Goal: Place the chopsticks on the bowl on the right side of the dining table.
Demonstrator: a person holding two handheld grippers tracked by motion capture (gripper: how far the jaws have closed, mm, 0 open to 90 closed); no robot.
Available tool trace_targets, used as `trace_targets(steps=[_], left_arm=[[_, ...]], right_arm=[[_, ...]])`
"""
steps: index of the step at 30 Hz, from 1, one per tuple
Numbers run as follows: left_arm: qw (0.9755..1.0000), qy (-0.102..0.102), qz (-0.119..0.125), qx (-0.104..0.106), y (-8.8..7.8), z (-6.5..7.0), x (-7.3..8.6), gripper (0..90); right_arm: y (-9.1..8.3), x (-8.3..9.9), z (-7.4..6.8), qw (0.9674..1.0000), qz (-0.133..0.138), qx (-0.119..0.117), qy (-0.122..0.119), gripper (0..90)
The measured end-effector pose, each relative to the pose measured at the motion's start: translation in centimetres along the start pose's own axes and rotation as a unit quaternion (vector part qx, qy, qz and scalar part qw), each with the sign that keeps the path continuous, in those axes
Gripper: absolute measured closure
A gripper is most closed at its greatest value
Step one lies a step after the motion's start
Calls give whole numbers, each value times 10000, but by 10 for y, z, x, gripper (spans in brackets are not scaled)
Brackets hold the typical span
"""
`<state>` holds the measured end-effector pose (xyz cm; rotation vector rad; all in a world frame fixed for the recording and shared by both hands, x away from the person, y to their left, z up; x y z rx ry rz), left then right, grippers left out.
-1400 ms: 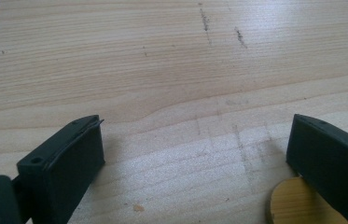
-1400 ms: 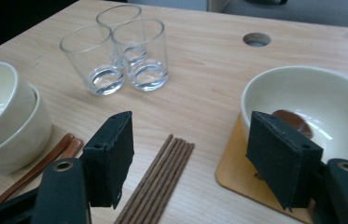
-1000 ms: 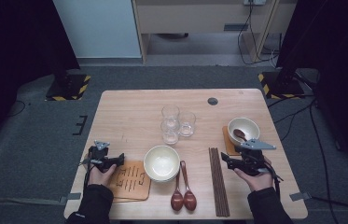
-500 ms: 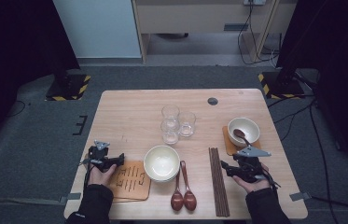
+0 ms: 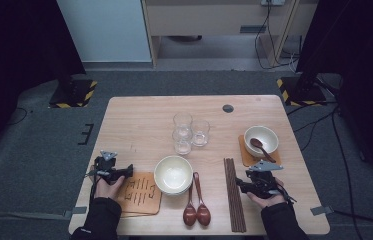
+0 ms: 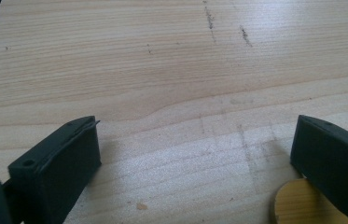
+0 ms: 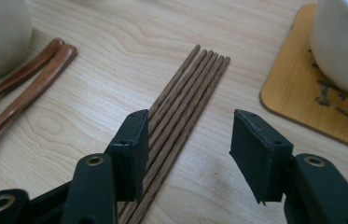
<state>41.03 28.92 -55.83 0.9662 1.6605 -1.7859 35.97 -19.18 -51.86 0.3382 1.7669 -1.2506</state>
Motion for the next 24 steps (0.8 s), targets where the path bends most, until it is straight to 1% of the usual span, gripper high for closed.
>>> trace_targets(steps=[2,3,6,17,24], left_arm=[[10000,0,-2,-1,0,0,0,3],[10000,0,-1,0,0,0,0,3],[10000,2,-4,-2,0,0,0,3],[10000,2,-3,-2,0,0,0,3],[10000,2,-1,0,0,0,0,3]], right_arm=[[2,2,-1,10000,-82,-22,-41,486],[3,3,-2,9999,-116,-7,-21,494],[6,5,-1,9997,-202,0,-115,516],[9,8,2,9993,-378,-9,-81,596],[12,9,-2,9985,-511,-122,-143,644]])
Point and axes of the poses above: each handheld gripper's, and its own axes: y roughly forward along the jaws, x roughly out of its underside, z roughly to its right, the point moved 3 cm from there along y, roughly forward along the jaws, and after that the axes turned 7 degrees about z, right-handed, at the moved point
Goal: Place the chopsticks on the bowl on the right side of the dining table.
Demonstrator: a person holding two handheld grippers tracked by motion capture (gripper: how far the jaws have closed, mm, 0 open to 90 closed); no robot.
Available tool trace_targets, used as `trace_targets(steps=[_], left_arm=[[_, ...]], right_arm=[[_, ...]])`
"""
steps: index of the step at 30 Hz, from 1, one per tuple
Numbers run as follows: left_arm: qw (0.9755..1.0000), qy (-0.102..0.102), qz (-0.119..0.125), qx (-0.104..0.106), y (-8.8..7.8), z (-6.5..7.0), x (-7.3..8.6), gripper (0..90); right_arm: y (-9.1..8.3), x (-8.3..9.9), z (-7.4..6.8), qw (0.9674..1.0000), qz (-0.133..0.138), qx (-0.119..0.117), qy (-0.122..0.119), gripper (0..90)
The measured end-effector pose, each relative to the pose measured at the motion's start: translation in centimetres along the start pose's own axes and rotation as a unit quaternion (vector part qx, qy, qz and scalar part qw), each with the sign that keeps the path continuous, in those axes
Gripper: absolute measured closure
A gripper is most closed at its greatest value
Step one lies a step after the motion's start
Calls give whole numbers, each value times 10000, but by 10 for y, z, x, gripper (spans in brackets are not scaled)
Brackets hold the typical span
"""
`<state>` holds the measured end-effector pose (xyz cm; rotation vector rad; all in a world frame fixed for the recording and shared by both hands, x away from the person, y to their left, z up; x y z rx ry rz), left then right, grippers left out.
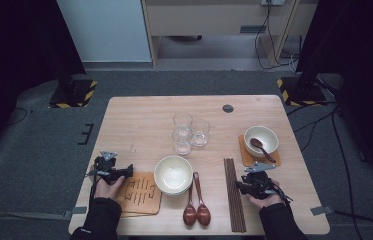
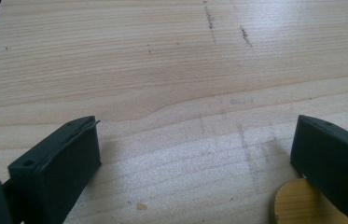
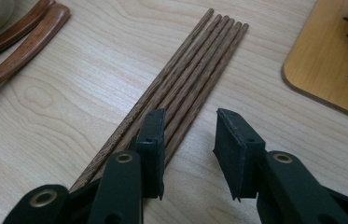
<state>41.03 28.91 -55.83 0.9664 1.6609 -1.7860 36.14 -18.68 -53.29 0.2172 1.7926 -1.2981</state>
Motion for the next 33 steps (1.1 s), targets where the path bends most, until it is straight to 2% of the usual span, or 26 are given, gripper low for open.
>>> trace_targets(steps=[13,17,27,33], left_arm=[[10000,2,-2,-3,0,0,0,3],[10000,2,-2,-3,0,0,0,3],[10000,1,-2,-3,0,0,0,3],[10000,3,-4,-3,0,0,0,3]], right_arm=[[3,2,-2,9999,-157,-62,-31,712],[5,3,-2,9996,-265,-14,-82,747],[1,3,3,9993,-370,92,37,817],[0,4,7,9988,-428,231,43,840]])
Point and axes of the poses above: each handheld gripper's, and its own axes: y roughly forward along the jaws, x roughly out of its underside, z roughly to its right, the point moved 3 cm from there along y, roughly forward along the jaws, and after that the axes turned 7 degrees about z, right-handed, at the moved point
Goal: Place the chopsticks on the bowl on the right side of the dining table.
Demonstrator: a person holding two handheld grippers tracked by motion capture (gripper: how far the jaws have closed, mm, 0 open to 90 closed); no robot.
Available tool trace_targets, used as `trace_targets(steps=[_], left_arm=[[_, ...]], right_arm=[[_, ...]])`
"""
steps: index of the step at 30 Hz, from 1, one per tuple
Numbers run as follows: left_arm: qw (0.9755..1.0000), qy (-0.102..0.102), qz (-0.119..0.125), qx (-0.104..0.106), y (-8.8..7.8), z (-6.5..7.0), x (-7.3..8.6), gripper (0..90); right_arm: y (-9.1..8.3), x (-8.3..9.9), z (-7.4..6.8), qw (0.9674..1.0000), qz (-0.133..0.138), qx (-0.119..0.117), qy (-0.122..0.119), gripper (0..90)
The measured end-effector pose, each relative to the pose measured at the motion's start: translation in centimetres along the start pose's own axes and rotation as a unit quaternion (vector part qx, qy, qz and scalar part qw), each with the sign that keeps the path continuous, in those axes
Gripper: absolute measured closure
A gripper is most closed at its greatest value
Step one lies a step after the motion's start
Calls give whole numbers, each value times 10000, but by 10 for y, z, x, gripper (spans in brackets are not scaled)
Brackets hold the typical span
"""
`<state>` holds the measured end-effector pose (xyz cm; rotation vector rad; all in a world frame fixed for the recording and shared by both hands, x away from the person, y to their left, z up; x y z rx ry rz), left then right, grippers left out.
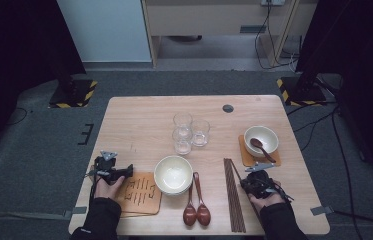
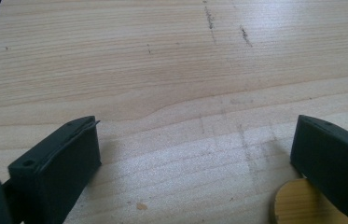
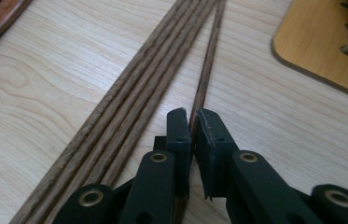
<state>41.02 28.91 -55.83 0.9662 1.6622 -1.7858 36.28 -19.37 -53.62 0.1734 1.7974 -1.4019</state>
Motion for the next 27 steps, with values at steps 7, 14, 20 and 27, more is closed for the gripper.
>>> trace_targets(steps=[7,14,20,27], left_arm=[[10000,-1,0,0,0,0,0,3],[10000,-1,1,0,0,0,0,3],[10000,-2,2,-1,0,0,0,2],[10000,1,0,0,0,0,0,3]], right_arm=[[-2,0,7,9997,-65,212,76,849],[-1,-4,14,9992,62,362,131,850],[2,-4,16,9993,30,359,113,848],[-1,-2,17,9991,168,352,168,790]])
Point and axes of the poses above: each handheld gripper's, and its own axes: y roughly forward along the jaws, x roughly out of its underside, z roughly to its right, the point moved 3 cm from there along y, roughly forward along the jaws, and after that the axes turned 7 degrees about z, right-handed, at the moved point
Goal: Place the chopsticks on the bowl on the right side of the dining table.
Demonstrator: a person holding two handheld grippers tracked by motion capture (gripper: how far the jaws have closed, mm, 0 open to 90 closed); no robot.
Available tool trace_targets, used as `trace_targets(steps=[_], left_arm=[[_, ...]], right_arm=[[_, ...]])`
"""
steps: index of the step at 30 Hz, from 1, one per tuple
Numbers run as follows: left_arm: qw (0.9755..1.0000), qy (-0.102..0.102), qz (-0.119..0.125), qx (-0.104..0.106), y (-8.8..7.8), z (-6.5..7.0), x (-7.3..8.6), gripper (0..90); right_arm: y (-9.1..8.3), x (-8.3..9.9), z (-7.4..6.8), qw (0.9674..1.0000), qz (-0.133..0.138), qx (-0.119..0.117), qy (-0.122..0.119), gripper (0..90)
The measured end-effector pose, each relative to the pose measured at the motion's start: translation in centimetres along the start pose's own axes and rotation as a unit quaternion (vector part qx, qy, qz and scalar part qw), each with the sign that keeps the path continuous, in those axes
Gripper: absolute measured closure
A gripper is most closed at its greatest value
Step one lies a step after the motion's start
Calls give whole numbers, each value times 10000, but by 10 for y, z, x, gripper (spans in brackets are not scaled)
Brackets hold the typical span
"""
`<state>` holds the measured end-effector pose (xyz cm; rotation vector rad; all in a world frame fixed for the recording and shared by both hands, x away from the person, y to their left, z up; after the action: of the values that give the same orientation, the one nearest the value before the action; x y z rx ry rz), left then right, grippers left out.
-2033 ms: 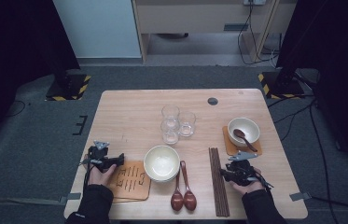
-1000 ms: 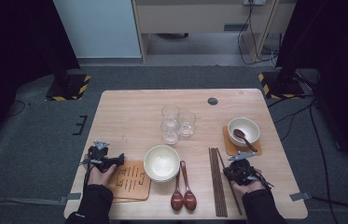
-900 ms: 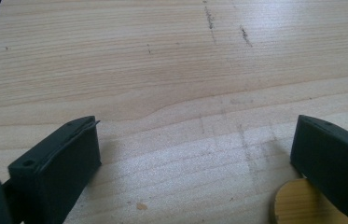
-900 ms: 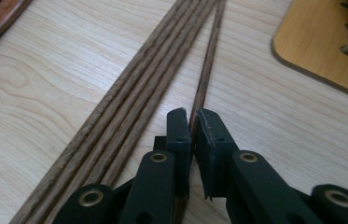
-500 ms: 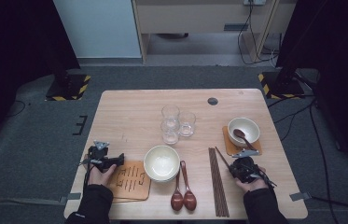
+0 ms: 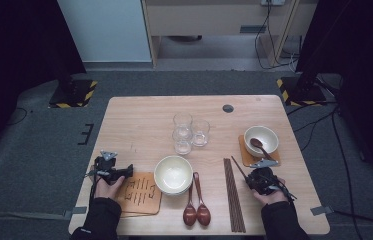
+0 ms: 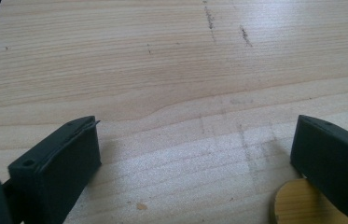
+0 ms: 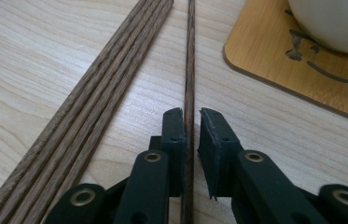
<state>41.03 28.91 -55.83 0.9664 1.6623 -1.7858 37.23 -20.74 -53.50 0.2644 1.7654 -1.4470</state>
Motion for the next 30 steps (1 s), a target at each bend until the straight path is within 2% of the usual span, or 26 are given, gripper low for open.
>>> trace_targets(steps=[11,17,30], left_arm=[[10000,-1,1,1,0,0,0,3],[10000,-1,2,0,0,0,0,3],[10000,-1,1,0,0,0,0,2]], right_arm=[[-24,13,1,9996,246,25,116,758],[-29,23,3,9997,187,23,169,770],[-23,27,2,9998,-36,-37,204,811]])
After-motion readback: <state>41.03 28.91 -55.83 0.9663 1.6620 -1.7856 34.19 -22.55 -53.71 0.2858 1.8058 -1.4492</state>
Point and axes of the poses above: each handheld gripper's, and its own axes: y roughly forward along the jaws, x roughly out of its underside, z roughly to its right, the point moved 3 cm from there along y, roughly forward along the jaws, and after that the axes turned 7 degrees about z, right-handed, at the moved point
